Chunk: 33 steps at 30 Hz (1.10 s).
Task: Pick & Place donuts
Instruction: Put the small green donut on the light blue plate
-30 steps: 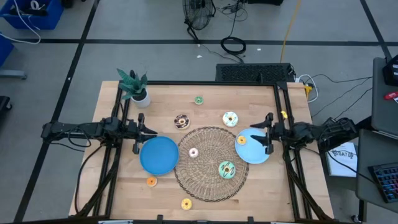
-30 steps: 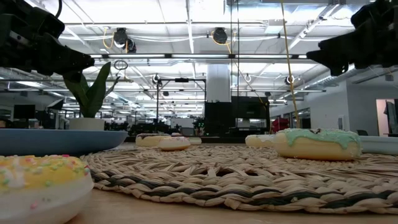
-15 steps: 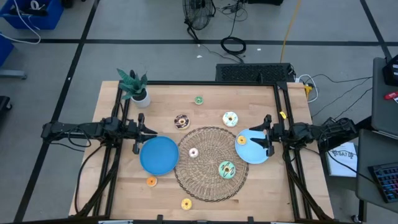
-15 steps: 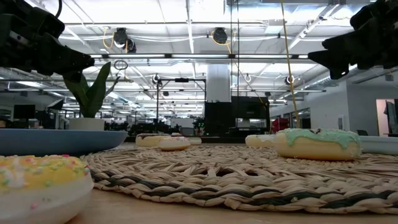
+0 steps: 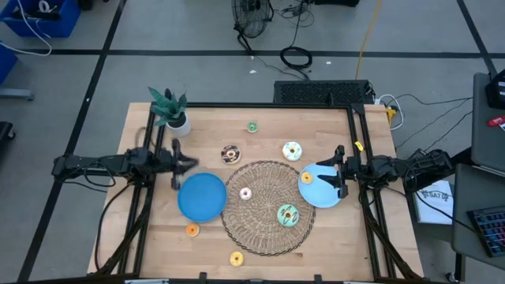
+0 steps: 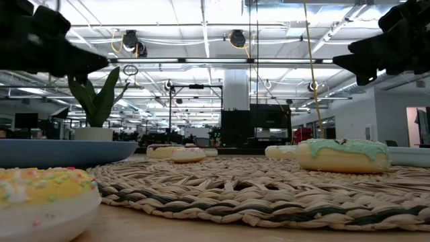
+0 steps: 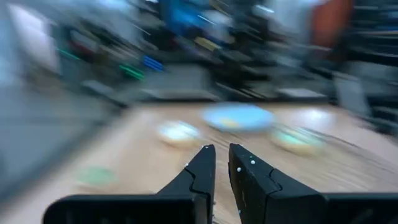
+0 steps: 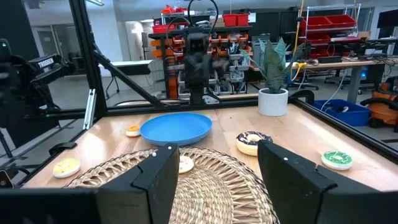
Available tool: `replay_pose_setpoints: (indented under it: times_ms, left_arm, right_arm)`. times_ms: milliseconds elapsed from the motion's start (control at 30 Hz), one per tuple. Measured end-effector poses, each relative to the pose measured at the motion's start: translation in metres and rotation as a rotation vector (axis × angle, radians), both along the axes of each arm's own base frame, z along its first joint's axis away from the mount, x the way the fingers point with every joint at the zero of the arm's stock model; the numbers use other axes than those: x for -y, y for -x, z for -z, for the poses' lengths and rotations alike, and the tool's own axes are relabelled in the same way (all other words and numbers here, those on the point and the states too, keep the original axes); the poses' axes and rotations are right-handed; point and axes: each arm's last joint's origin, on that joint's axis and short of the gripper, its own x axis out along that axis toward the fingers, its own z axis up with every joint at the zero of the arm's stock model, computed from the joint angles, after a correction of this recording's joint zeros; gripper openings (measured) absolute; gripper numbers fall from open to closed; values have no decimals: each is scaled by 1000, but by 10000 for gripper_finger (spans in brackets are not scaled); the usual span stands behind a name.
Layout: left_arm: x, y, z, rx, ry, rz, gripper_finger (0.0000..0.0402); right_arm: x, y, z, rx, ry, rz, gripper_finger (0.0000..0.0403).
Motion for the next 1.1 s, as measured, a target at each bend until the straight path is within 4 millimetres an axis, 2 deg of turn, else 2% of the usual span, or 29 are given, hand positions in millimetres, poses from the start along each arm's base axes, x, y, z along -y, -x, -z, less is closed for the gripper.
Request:
replay_pose_setpoints:
  times_ms: [133,233,467,733,933,1100]
  left_arm:
    - [-5,2,-8,62,-98,-184,51]
    - [-7,3,-11,92,-100,-245,51]
    - [-6,3,-18,168,-62,-204,51]
    - [-5,3,-19,215,108,-150,51]
    - [-5,2,-16,227,324,-112,51]
    - [-5,-1,-11,166,291,-131,51]
  right_arm:
    - [0,0,0,3,-1,0,205]
    - [0,0,0,3,0,0,205]
    - [0,0,-1,6,-1,0,205]
    - [0,0,-1,6,-1,0,206]
    - [0,0,-1,6,-1,0,206]
    - [0,0,-1,6,-1,0,206]
